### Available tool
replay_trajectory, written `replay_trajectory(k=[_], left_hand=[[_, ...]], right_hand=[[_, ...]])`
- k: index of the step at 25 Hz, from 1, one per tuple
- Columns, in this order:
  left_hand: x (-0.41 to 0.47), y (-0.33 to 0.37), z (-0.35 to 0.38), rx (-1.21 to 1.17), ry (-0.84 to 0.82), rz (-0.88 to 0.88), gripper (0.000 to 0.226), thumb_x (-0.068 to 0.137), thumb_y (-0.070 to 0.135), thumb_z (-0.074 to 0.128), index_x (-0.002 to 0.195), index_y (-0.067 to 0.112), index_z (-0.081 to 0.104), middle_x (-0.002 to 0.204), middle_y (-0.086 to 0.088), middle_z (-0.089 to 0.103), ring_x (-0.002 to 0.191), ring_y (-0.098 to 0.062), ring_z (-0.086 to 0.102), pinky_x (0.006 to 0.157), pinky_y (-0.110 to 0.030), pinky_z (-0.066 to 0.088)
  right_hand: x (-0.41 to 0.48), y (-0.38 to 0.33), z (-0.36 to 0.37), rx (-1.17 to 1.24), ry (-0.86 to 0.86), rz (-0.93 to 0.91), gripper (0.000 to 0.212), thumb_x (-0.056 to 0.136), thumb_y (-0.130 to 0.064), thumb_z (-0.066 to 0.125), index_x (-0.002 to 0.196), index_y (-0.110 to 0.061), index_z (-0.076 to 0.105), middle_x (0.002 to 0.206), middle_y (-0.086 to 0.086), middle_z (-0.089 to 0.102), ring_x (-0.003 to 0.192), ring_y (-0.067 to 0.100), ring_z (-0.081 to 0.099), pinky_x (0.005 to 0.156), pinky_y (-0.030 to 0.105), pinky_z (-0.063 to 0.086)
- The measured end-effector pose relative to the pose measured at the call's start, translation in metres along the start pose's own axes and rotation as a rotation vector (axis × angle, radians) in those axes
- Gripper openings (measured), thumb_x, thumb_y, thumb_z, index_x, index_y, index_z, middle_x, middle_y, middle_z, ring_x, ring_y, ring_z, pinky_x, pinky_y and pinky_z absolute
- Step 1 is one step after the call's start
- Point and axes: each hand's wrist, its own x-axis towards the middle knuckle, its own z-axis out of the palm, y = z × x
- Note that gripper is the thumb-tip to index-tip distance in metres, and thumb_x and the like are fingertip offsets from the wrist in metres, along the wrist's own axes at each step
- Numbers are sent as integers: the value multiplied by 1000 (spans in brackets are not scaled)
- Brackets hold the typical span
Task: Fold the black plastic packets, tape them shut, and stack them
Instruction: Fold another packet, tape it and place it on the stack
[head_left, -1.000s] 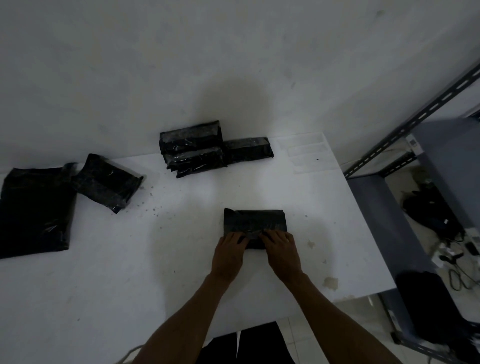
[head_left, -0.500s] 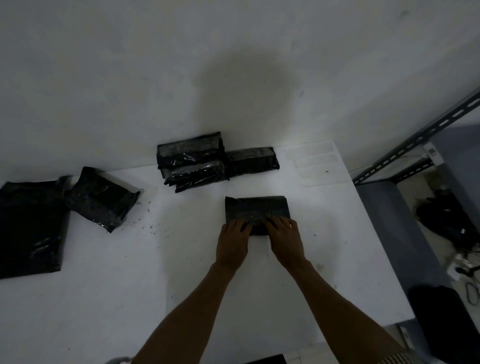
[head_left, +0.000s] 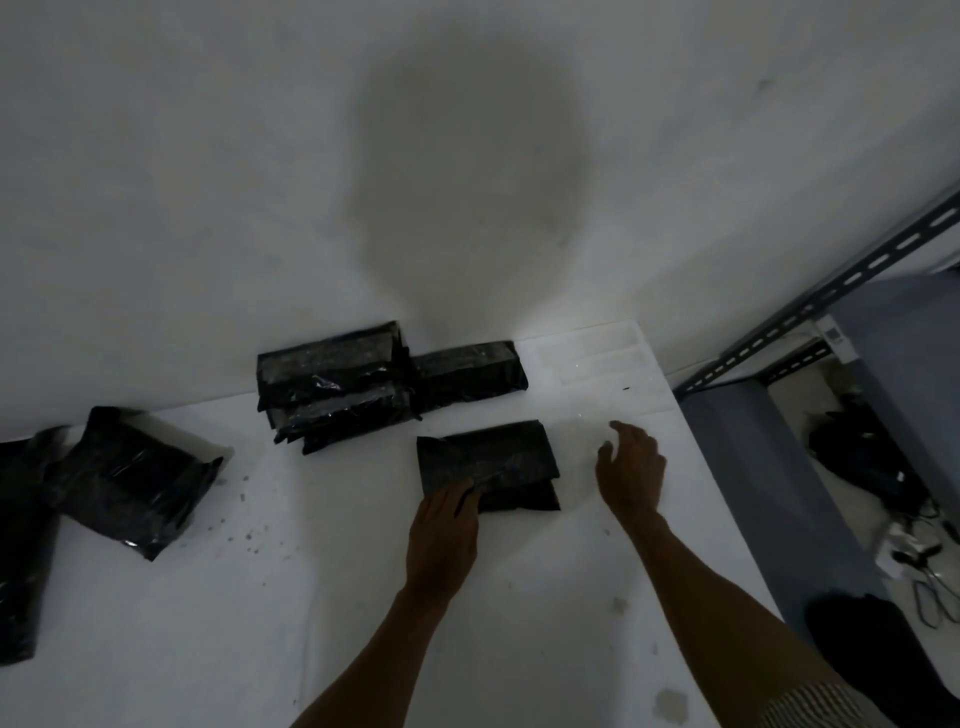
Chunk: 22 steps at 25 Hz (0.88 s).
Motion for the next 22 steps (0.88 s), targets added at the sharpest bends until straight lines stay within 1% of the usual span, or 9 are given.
replay_trajectory(k=[2, 4, 8, 12, 15, 17, 19, 21, 22], left_hand=[[0, -3, 5, 2, 22, 12, 29, 88, 11, 67, 116, 3, 68, 118, -14, 65, 107, -27, 61, 89, -38, 54], [0, -5, 7, 10, 28, 14, 29, 93, 17, 56, 117, 3, 67, 120, -13, 64, 109, -26, 61, 89, -38, 53], [1, -8, 10, 15, 10, 18, 31, 94, 20, 54, 117, 4, 67, 118, -11, 64, 107, -26, 61, 88, -37, 53], [4, -8, 11, -2, -15, 10, 31, 93, 20, 55, 117, 5, 67, 118, -10, 64, 107, -25, 61, 87, -37, 53], [5, -8, 11, -4, -26, 1, 31, 92, 20, 56, 117, 6, 66, 119, -9, 63, 109, -24, 60, 88, -37, 52], [5, -6, 10, -7, -26, -3, 30, 92, 19, 56, 117, 6, 67, 118, -9, 64, 108, -24, 60, 88, -36, 51], [5, -4, 10, -7, -24, -9, 30, 92, 19, 55, 115, 5, 67, 117, -10, 64, 107, -24, 60, 87, -35, 51], [6, -3, 9, -3, -27, -19, 30, 93, 20, 53, 115, 5, 67, 118, -10, 64, 108, -25, 60, 87, -37, 52], [7, -2, 9, 0, -31, -23, 31, 93, 20, 52, 116, 5, 67, 119, -10, 64, 109, -25, 60, 88, -38, 52]], right_hand=[[27, 11, -7, -38, -43, 137, 43, 96, -21, 55, 136, -8, 50, 137, 16, 52, 124, 36, 47, 100, 52, 38], [49, 20, -14, -61, -63, 240, 49, 97, -25, 52, 140, -6, 42, 139, 20, 48, 126, 40, 44, 102, 54, 37], [77, 29, -19, 27, -20, 341, 53, 98, -27, 52, 139, 3, 39, 136, 28, 48, 123, 44, 47, 104, 53, 39], [92, 26, -26, 217, 93, 537, 51, 102, -22, 48, 140, 11, 39, 141, 30, 45, 131, 42, 42, 108, 39, 27], [97, 32, -34, 316, 43, 582, 37, 96, -10, 51, 127, 9, 53, 125, 28, 57, 117, 41, 54, 95, 40, 41], [99, 32, -33, 401, 47, 595, 53, 89, -24, 46, 131, 9, 49, 121, 25, 56, 113, 37, 54, 98, 41, 40], [102, 35, -24, 429, 105, 611, 66, 83, -32, 45, 135, 9, 45, 112, 13, 50, 104, 25, 48, 98, 36, 37], [97, 28, -34, 465, 114, 633, 51, 84, -21, 54, 129, 3, 50, 105, 8, 50, 97, 22, 48, 93, 34, 42], [94, 26, -38, 471, 92, 632, 39, 84, -18, 55, 120, -2, 54, 99, 6, 51, 91, 21, 49, 84, 32, 42]])
